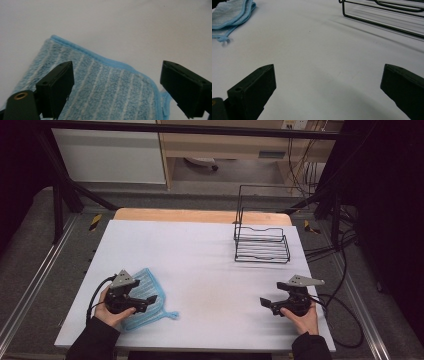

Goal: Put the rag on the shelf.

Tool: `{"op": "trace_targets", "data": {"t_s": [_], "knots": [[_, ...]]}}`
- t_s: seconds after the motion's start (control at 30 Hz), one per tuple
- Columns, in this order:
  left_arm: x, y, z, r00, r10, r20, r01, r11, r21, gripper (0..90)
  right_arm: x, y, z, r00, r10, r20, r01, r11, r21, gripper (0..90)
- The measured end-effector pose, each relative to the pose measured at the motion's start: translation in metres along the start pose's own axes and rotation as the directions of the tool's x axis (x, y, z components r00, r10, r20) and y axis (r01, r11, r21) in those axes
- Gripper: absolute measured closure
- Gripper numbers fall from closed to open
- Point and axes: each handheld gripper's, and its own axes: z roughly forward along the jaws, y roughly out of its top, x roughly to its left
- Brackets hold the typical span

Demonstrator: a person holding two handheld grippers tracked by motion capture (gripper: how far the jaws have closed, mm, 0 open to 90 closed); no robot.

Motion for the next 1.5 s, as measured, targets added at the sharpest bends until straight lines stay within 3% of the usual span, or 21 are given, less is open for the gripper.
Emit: {"op": "trace_targets", "data": {"t_s": [0.17,0.37,0.53,0.83,0.93,1.13,1.33,1.5], "knots": [[-0.015,0.003,0.008,1.0000,0.009,0.001,-0.009,0.9988,0.048,19.9,0.000,-0.001,0.001,1.0000,-0.008,0.004,0.008,1.000,0.010,0.6],[-0.028,0.002,0.018,0.9998,0.021,0.003,-0.022,0.9934,0.112,36.7,0.000,-0.001,0.002,1.0000,-0.007,0.003,0.007,1.000,0.019,0.8],[-0.030,0.000,0.029,0.9983,0.045,-0.037,-0.039,0.9861,0.162,45.7,0.001,-0.001,0.003,1.0000,-0.006,0.002,0.006,1.000,0.026,0.9],[-0.027,-0.002,0.036,0.9963,0.028,-0.081,-0.014,0.9853,0.170,54.7,0.001,-0.001,0.003,1.0000,-0.005,0.005,0.005,1.000,0.027,0.9],[-0.027,-0.002,0.037,0.9926,0.034,-0.116,-0.013,0.9838,0.179,62.0,0.001,-0.001,0.003,1.0000,-0.005,0.006,0.005,1.000,0.028,1.0],[-0.026,0.000,0.038,0.9914,0.030,-0.127,-0.005,0.9805,0.196,71.7,0.001,-0.001,0.003,1.0000,-0.005,0.007,0.005,1.000,0.027,1.0],[-0.018,0.001,0.035,0.9951,-0.039,-0.091,0.055,0.9815,0.183,79.2,0.001,-0.001,0.003,0.9999,-0.007,0.009,0.007,1.000,0.028,1.0],[-0.014,0.003,0.028,0.9968,-0.058,-0.055,0.066,0.9825,0.174,81.8,0.001,-0.001,0.003,0.9999,-0.008,0.010,0.007,1.000,0.029,0.9]]}}
